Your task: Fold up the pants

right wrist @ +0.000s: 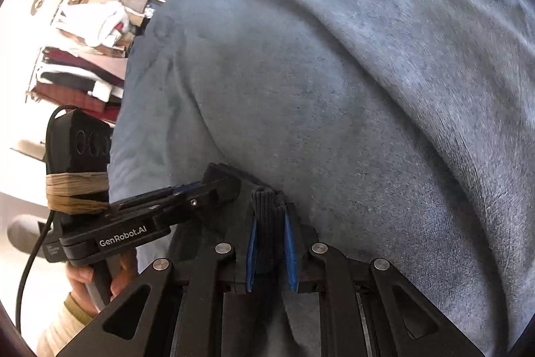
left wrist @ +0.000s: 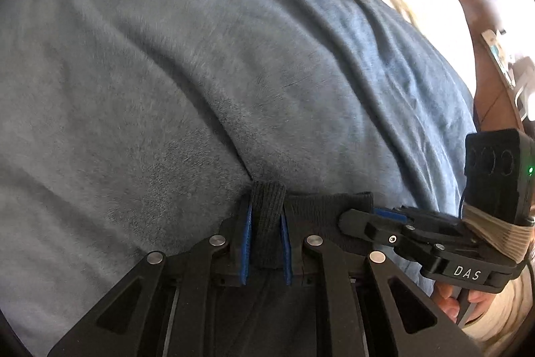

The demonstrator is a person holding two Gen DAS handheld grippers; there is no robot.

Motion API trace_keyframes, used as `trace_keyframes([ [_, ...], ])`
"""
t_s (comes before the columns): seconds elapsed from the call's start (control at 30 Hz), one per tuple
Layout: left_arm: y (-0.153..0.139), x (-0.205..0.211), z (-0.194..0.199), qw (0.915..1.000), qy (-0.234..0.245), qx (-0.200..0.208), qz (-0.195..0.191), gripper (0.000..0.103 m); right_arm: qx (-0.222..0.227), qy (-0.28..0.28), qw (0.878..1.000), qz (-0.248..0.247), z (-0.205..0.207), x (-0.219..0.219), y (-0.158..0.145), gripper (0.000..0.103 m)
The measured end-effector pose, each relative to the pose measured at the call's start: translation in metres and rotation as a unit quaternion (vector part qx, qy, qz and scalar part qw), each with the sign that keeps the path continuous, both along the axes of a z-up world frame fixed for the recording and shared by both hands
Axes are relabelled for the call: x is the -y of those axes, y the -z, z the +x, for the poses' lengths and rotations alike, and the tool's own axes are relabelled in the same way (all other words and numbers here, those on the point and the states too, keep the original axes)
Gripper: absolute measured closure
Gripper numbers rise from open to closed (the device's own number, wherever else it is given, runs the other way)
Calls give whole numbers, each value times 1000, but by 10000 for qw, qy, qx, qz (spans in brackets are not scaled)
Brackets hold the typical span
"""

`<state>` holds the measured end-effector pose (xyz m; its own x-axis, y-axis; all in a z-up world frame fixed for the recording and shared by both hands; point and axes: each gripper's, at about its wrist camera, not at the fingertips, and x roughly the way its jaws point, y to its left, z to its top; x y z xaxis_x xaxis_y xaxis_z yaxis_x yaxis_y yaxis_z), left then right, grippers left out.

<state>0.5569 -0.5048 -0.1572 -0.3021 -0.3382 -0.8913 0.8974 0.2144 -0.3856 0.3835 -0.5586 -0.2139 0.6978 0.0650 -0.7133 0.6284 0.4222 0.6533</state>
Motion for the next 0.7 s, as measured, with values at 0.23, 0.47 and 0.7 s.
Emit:
trace_keyframes([
  [0.23, -63, -28, -10, 9978, 12, 325, -583, 88, 188, -369, 9961, -776, 1, -22, -55, 87],
  [0.47, -121, -75, -13, 9936, -173, 482, -1006, 88, 456, -706, 9868, -1386, -5, -53, -116, 87],
  [0.7, -171, -143, -17, 9888, -538, 603, -1253, 87, 721, -1201, 9713, -1922, 2, -103, -169, 87],
])
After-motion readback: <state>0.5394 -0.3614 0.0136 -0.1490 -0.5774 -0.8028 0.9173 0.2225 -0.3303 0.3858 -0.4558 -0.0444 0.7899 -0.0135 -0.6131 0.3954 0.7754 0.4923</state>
